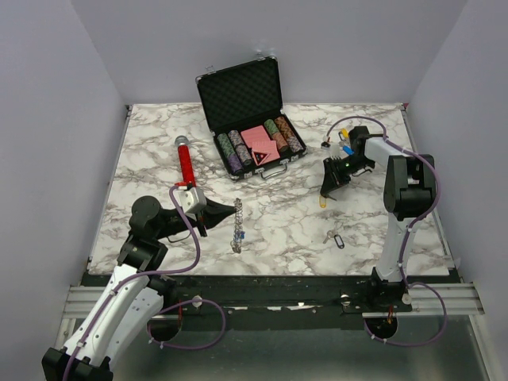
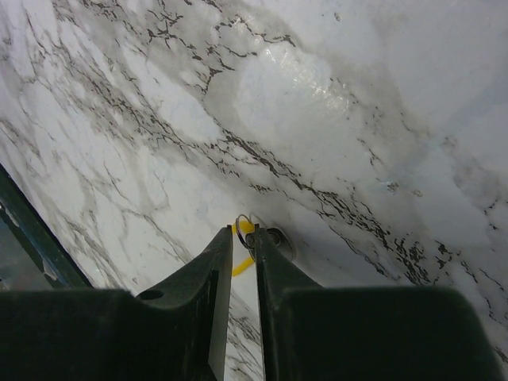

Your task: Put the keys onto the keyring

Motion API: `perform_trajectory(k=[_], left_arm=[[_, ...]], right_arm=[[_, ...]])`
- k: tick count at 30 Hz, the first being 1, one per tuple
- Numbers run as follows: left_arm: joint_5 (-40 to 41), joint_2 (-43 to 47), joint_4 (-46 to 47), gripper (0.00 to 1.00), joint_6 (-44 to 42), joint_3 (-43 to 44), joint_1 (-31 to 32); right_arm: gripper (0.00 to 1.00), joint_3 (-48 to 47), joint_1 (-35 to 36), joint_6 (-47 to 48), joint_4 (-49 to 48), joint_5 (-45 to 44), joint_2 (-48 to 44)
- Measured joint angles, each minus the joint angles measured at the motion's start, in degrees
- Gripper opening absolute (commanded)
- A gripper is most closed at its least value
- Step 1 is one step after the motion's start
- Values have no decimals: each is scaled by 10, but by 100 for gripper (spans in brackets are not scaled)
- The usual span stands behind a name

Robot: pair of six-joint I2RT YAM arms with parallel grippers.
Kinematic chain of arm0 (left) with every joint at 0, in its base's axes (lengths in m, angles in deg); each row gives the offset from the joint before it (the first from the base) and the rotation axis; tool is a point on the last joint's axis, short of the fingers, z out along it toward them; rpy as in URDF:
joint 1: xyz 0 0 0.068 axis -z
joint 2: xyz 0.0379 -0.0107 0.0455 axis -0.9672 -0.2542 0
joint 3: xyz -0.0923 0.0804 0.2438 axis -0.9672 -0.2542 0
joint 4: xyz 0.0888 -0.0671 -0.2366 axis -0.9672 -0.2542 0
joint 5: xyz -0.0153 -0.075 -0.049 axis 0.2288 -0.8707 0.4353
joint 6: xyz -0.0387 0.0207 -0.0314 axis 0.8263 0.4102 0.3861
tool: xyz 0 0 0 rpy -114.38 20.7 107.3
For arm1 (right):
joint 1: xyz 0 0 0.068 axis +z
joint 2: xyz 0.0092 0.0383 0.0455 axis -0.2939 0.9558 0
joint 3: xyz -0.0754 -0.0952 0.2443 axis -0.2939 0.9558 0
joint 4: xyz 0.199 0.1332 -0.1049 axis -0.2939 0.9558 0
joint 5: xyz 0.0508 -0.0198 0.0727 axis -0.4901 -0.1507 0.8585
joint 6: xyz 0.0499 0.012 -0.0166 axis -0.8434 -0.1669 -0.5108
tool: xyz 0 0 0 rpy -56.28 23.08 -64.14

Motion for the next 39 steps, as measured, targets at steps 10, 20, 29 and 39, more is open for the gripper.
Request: perform_trajectory(k=[10,20,29,39], left_arm=[[1,0,0,0,0,0,0],[2,0,0,0,0,0,0],[2,0,0,0,-1,0,0],[2,0,0,0,-2,0,0]], right_arm=[[23,0,0,0,4,0,0],[20,0,0,1,4,-8,1],[1,-3,1,3,5,-10,5],[1,-10,1,27,22,-2,4]])
